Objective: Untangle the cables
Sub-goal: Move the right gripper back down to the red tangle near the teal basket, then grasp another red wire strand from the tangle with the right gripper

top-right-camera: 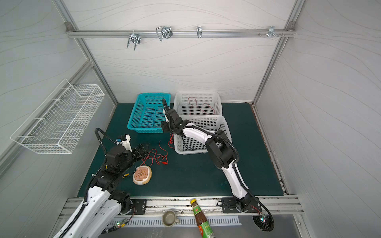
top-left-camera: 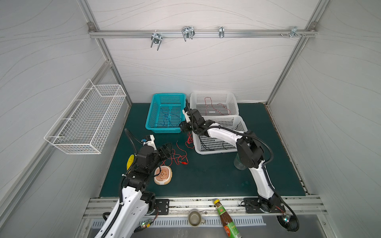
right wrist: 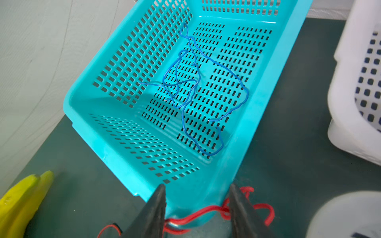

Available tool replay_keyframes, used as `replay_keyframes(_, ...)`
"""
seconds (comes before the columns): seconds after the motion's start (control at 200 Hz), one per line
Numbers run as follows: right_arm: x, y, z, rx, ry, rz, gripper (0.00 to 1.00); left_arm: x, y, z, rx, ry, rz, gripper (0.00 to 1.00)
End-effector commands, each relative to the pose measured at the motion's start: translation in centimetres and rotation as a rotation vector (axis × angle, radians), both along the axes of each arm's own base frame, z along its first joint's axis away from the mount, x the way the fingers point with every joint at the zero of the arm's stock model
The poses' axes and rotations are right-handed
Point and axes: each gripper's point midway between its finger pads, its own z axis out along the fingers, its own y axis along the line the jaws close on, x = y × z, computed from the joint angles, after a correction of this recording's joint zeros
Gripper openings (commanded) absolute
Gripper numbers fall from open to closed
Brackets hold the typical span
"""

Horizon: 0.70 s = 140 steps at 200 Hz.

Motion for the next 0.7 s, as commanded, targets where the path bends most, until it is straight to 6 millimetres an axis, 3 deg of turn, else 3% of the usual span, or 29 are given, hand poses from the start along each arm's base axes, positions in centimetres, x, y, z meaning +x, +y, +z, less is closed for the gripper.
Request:
replay_keyframes(0.0, -0.6, 0.4, 0.2, 0.025, 0.003, 0.017, 0.38, 0.4, 0.3, 0.7, 0.007, -0.029, 0.015, 0.8)
replay_keyframes(0.09, -0.9, 0.3, 0.4, 0.028, 0.004, 0.023, 0.3, 0.4, 0.3, 0.6, 0.007, -0.025, 0.017, 0.8)
replay_keyframes(0.31, -1.9, -0.1, 1.0, 0.042, 0.013, 0.044, 0.22, 0.3, 0.3, 0.4, 0.006, -0.023, 0.016, 0.8)
replay_keyframes(0.53, -4.1, 0.0, 1.2, 0.04, 0.039, 0.096, 0.24, 0.2, 0.4, 0.2, 0.006, -0.022, 0.02, 0.8)
replay_keyframes(0.695, -6.0, -0.3, 0.6, -0.07, -0.008, 0.104, 0.3, 0.1, 0.4, 0.0, 0.0, -0.019, 0.023, 0.8)
